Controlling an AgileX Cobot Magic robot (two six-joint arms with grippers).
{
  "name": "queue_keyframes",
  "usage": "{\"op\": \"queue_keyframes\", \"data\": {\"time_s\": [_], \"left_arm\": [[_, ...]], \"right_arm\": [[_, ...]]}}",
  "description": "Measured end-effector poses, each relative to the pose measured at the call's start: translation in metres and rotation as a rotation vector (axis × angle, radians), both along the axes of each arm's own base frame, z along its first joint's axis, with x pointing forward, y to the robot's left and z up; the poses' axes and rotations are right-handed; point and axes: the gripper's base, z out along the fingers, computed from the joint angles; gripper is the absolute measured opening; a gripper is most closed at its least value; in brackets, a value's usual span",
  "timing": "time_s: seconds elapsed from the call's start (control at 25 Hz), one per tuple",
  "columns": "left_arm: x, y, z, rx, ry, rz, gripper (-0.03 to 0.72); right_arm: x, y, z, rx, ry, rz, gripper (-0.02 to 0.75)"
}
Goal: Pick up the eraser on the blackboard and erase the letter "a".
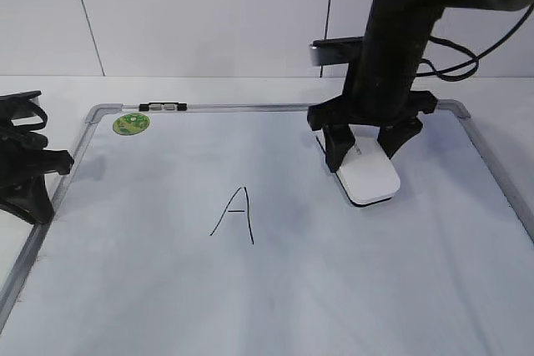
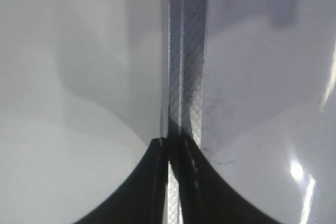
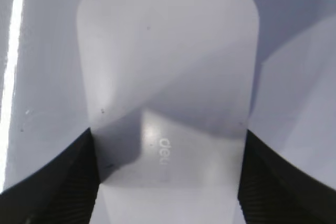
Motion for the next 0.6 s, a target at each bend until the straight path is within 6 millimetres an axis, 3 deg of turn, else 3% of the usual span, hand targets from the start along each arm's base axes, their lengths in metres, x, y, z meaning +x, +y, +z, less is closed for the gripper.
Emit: {"op": "queue_keyframes", "data": {"time_s": [0.6], "left_arm": [[0.000,0.000,0.000,0.001,0.000,-0.001,0.047]], "right_arm": [[0.012,-0.056,0.029,0.020,-0.064,-0.154,0.540]]}}
